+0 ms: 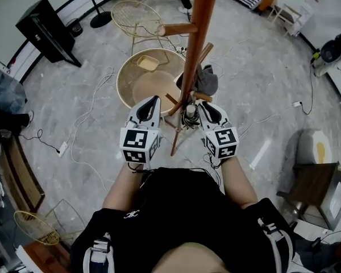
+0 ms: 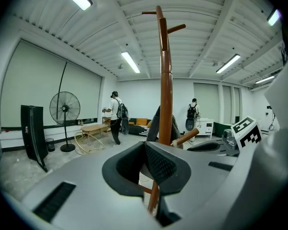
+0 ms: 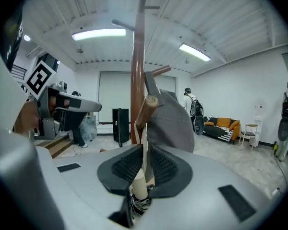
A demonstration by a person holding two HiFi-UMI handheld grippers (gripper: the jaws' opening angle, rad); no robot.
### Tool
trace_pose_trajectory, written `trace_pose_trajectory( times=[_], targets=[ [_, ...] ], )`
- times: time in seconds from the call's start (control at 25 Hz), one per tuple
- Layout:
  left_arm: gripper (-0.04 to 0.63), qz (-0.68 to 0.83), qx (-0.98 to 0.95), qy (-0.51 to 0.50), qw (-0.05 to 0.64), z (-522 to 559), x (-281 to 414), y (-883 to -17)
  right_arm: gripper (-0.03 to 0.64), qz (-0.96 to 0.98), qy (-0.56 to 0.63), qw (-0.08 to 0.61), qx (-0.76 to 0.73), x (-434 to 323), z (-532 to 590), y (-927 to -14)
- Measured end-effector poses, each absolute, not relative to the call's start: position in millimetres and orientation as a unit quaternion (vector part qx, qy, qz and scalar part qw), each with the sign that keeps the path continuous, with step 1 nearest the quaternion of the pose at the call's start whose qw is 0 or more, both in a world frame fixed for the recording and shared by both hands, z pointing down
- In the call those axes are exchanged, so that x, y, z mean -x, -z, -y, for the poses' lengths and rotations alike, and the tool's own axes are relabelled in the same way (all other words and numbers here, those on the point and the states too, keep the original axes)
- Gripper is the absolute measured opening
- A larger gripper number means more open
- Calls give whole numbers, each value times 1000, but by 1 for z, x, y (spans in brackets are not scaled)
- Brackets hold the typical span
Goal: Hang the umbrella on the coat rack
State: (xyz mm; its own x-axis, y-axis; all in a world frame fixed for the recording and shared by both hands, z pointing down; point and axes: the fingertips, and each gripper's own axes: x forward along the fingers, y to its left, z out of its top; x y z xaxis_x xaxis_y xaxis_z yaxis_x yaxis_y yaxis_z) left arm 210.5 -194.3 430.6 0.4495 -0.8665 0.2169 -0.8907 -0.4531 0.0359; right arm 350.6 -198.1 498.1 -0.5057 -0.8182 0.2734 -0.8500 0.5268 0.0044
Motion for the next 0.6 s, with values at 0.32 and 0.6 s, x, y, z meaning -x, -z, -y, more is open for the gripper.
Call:
trace_pose_trajectory(
  times=[0.32, 0.6],
  targets=[
    [18, 451, -887, -75, 60, 197, -228, -424, 15, 795, -25, 44, -605, -389, 176, -437],
    [18, 408, -908, -74, 57, 193, -234, -421, 12, 744, -32, 30, -666, -402, 154, -425]
  ],
)
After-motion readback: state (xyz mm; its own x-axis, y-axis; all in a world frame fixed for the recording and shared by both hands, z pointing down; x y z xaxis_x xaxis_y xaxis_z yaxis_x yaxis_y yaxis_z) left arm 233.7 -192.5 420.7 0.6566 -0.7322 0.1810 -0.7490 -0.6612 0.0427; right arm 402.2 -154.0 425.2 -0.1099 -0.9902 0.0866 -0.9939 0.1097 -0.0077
